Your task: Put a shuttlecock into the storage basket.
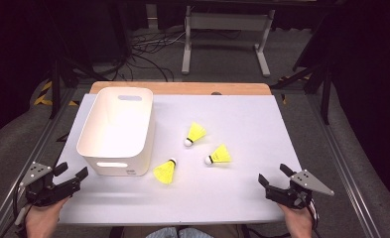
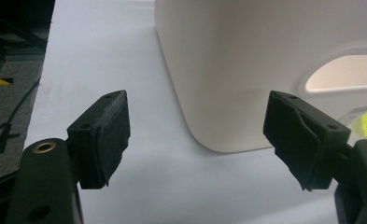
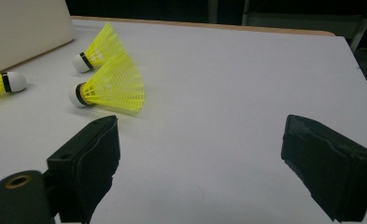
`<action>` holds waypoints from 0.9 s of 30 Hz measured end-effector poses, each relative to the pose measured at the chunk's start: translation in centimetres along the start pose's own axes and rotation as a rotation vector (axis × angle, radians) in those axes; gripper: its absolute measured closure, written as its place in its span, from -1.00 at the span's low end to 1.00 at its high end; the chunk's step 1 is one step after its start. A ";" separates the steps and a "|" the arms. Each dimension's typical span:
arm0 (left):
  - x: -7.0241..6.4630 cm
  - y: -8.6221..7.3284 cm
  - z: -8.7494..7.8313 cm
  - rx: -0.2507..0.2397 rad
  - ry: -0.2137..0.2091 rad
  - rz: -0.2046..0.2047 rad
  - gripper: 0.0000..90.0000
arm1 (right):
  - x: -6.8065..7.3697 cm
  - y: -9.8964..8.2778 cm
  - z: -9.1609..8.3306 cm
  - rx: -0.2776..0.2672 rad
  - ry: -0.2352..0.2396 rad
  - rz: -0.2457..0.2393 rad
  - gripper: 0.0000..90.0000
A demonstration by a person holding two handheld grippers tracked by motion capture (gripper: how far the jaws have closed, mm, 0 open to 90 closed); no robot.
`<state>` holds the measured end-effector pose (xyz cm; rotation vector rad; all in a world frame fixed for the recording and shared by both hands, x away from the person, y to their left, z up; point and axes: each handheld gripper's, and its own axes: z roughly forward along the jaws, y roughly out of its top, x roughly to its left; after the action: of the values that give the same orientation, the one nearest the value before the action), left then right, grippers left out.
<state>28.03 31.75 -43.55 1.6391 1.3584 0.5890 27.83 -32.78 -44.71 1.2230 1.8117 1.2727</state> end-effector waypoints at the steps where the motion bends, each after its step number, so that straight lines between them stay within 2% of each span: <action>1: 0.1 0.0 0.1 -0.003 0.006 -0.003 -0.48 | 0.0 0.0 0.0 0.000 0.001 0.000 -0.73; 19: 1.6 1.0 0.2 -0.007 0.044 -0.024 -0.47 | 0.1 0.0 0.0 -0.001 -0.005 -0.008 -0.73; 21: 1.6 1.1 0.2 -0.016 0.045 -0.039 -0.47 | 0.1 0.0 0.0 -0.001 -0.005 -0.007 -0.73; 27: 1.9 1.5 0.2 -0.013 0.054 -0.031 -0.47 | 0.1 0.0 -0.1 -0.001 -0.008 -0.007 -0.73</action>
<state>29.49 33.47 -42.67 1.5990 1.4142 0.6264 27.76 -32.73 -44.64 1.2186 1.8078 1.2630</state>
